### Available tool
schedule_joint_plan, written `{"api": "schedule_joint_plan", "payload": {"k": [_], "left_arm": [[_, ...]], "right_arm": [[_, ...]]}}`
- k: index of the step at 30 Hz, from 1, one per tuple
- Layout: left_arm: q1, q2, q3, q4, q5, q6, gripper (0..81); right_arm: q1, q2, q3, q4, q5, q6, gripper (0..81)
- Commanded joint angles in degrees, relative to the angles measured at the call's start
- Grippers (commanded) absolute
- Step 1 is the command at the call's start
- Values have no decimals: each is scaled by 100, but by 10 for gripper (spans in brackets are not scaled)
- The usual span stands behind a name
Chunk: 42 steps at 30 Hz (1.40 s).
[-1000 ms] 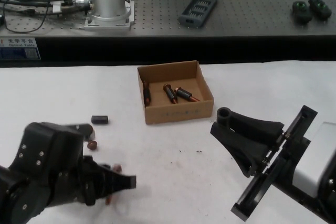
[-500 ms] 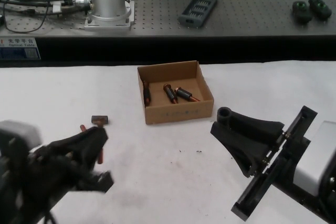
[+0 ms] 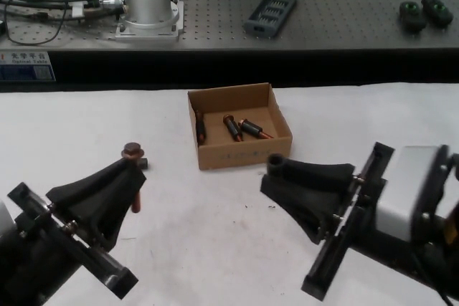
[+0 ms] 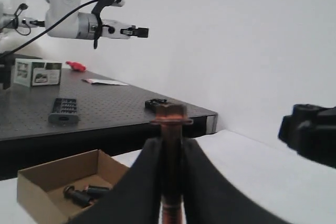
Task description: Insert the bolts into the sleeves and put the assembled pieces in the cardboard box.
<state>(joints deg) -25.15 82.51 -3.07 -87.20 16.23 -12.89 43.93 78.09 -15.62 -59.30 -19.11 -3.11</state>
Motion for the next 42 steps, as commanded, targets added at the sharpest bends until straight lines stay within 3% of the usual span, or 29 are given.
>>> {"api": "schedule_joint_plan", "payload": {"k": [1,8,15,25,31,42], "left_arm": [[-21,-52,-173,-180,476,86,6],[-21,-52,-420,-180,584,-77,6],[-21,-133,-503,-180,912,-868,6],[-38,-201,-517,-180,1013,-1382,6],[-342,-201,-662,-180,1013,-1367,6],[-537,-201,-692,-180,1013,-1155,6]], "right_arm": [[13,362,-217,109,-150,-92,66],[13,1659,-786,-508,-744,193,66],[-4,2300,-1033,-1021,-1317,609,66],[-79,2347,-1137,-1265,-2213,1146,66],[-79,2347,-1271,-1265,-2980,1461,66],[-79,2347,-1286,-1316,-3251,1619,66]]}}
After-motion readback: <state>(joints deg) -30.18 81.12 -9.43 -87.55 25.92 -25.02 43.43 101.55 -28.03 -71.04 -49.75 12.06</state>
